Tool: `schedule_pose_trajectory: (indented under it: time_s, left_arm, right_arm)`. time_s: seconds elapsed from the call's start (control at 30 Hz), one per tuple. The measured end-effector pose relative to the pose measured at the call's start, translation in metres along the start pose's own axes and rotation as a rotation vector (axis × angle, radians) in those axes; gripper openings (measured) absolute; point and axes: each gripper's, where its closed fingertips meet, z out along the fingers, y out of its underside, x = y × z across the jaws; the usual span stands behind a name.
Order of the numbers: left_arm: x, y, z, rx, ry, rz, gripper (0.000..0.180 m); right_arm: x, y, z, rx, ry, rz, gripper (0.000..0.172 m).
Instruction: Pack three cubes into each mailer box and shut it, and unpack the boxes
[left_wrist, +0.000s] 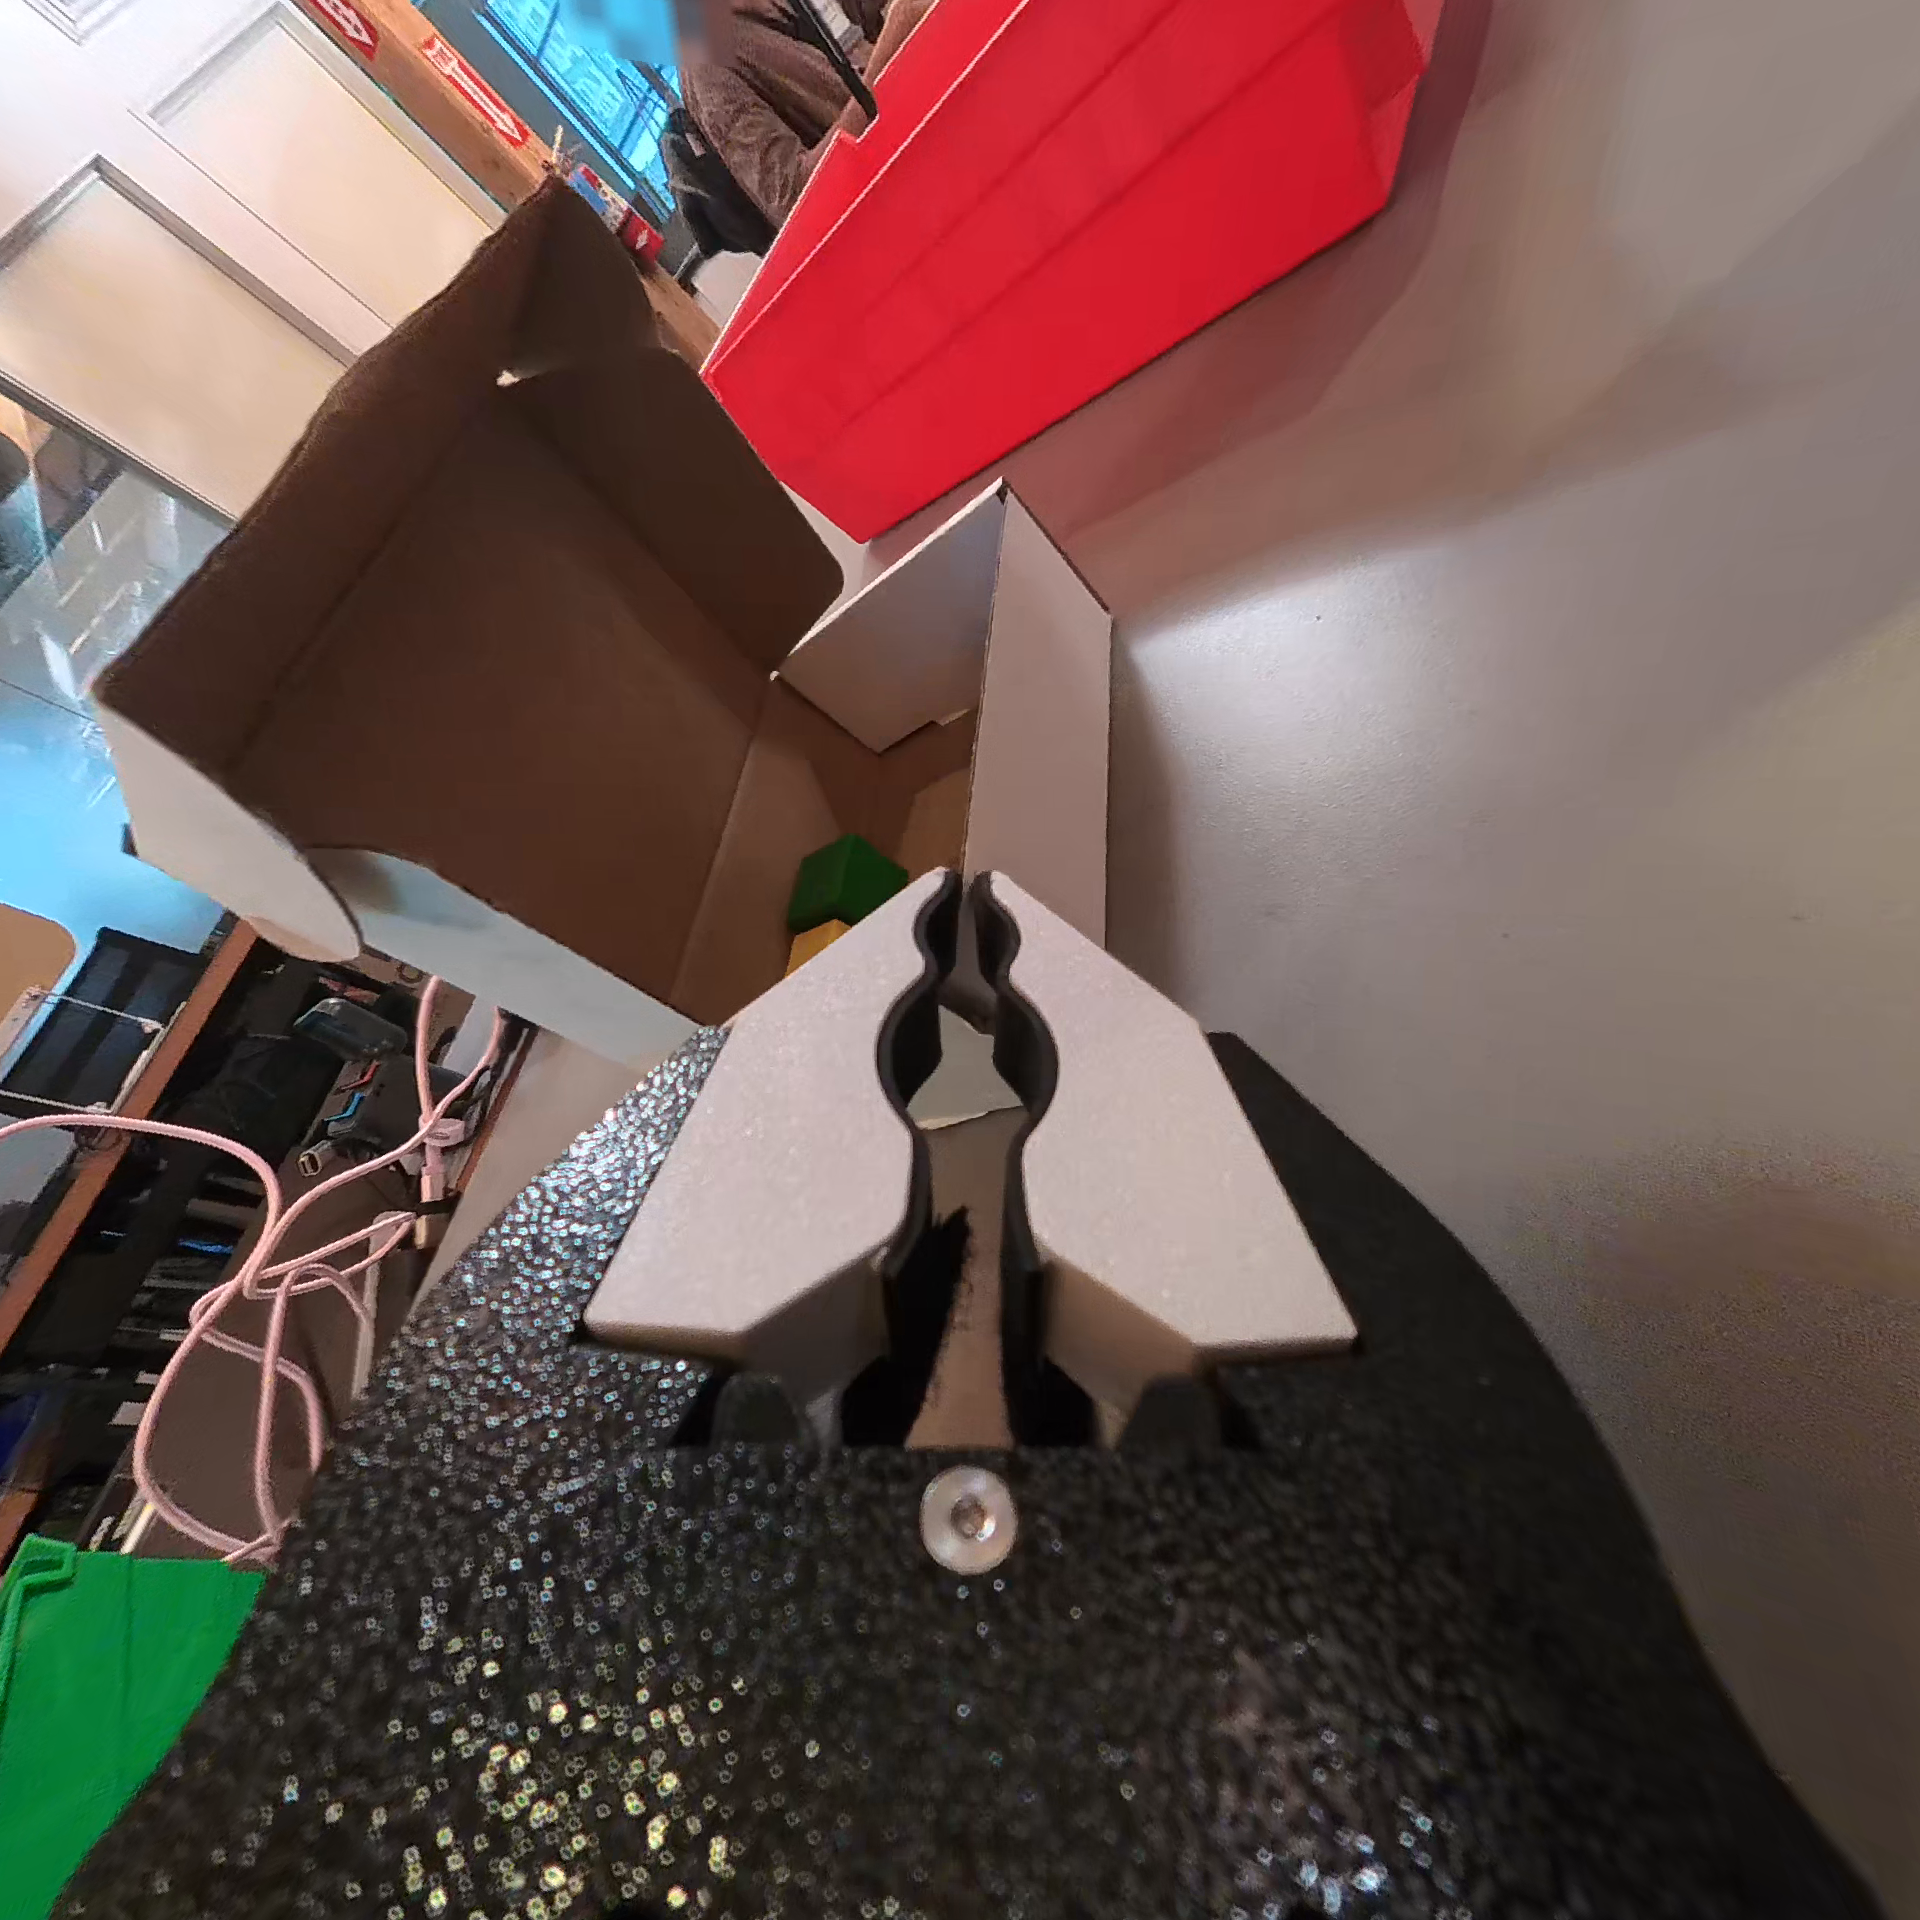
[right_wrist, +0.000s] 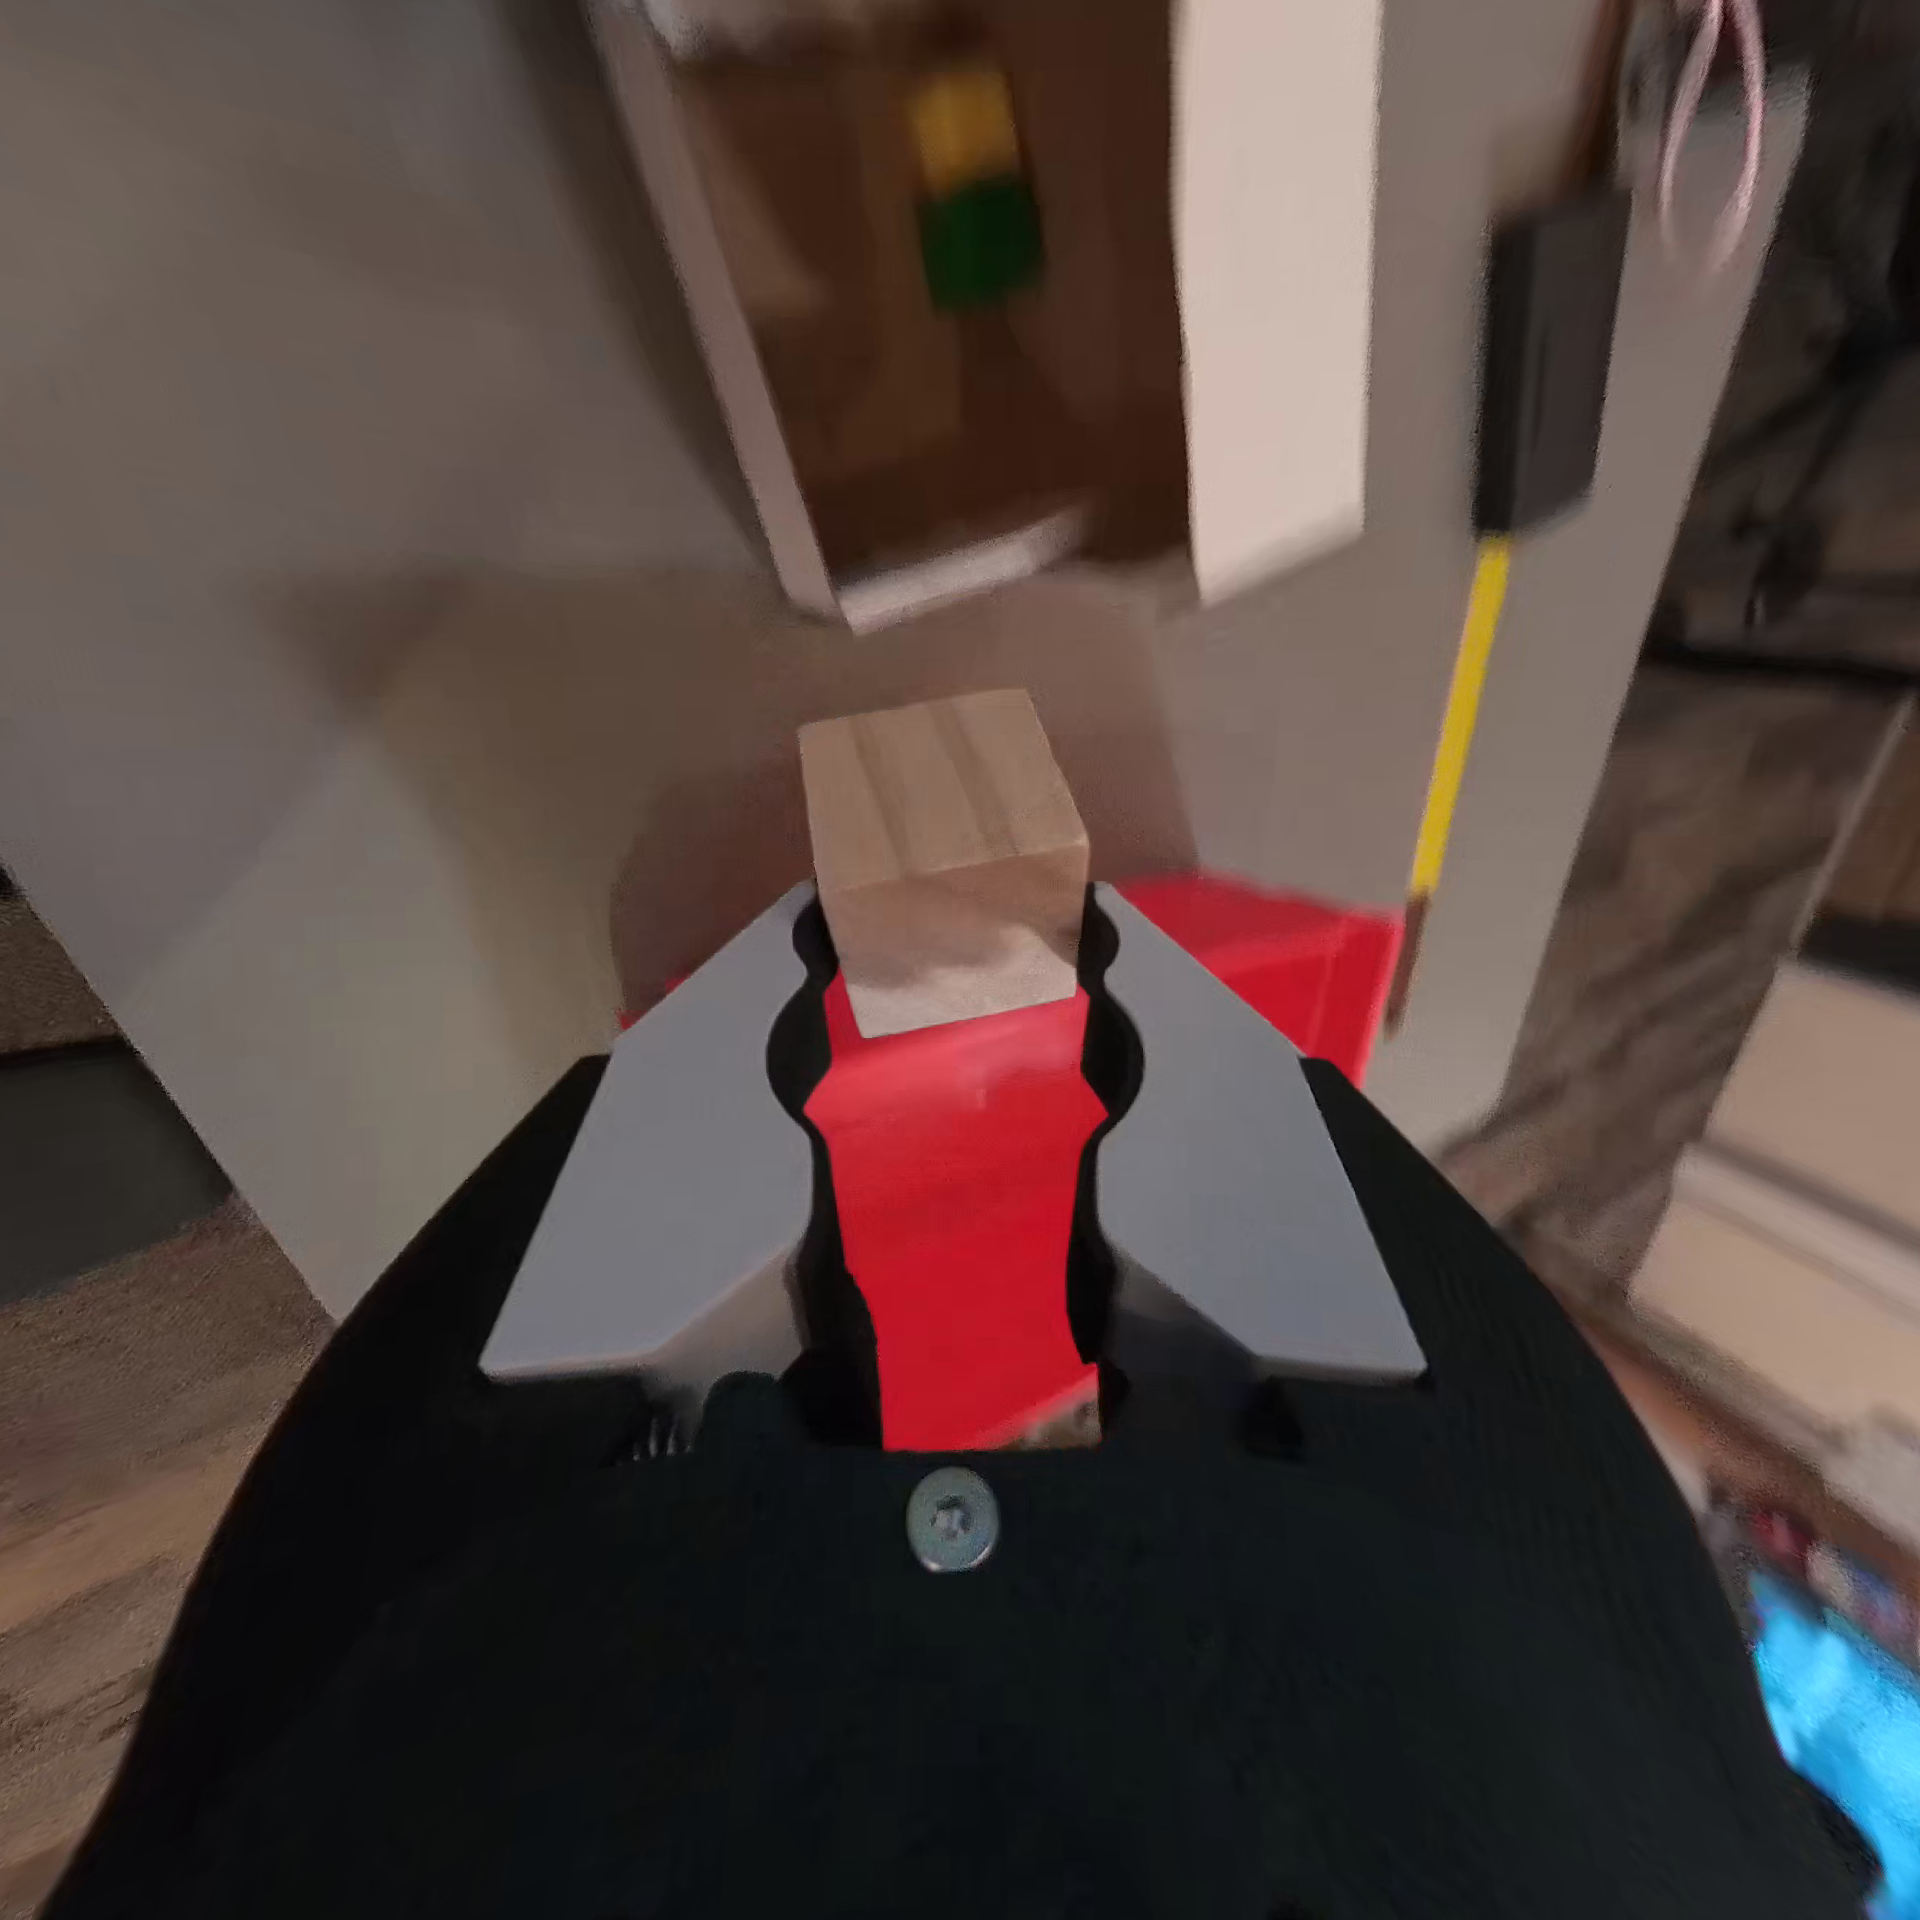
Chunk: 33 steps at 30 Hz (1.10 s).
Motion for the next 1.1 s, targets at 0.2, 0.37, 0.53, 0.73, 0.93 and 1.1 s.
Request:
schedule_pose_trajectory:
  time_s: [0.2, 0.37, 0.53, 0.73, 0.93, 1.1]
  left_arm:
    - [0.0, 0.0, 0.001, -0.001, -0.004, 0.005, 0.001]
    - [0.0, 0.0, 0.001, 0.0, -0.005, 0.011, 0.001]
    - [0.0, 0.0, 0.001, 0.0, -0.006, 0.016, 0.001]
    - [0.0, 0.0, 0.001, -0.003, -0.008, 0.026, 0.001]
    - [0.0, 0.001, 0.001, -0.009, -0.012, 0.041, 0.001]
    - [0.0, 0.001, 0.001, -0.014, -0.018, 0.06, 0.001]
  right_arm:
    - [0.009, 0.146, 0.013, -0.394, -0.012, 0.206, 0.046]
    - [-0.021, 0.21, 0.045, -0.546, -0.135, 0.235, 0.046]
    - [-0.035, 0.23, 0.064, -0.574, -0.18, 0.237, 0.046]
    - [-0.049, 0.245, 0.079, -0.633, -0.239, 0.144, 0.046]
    - [-0.062, 0.255, 0.091, -0.642, -0.314, 0.131, 0.046]
    - [-0.065, 0.259, 0.094, -0.661, -0.337, 0.111, 0.046]
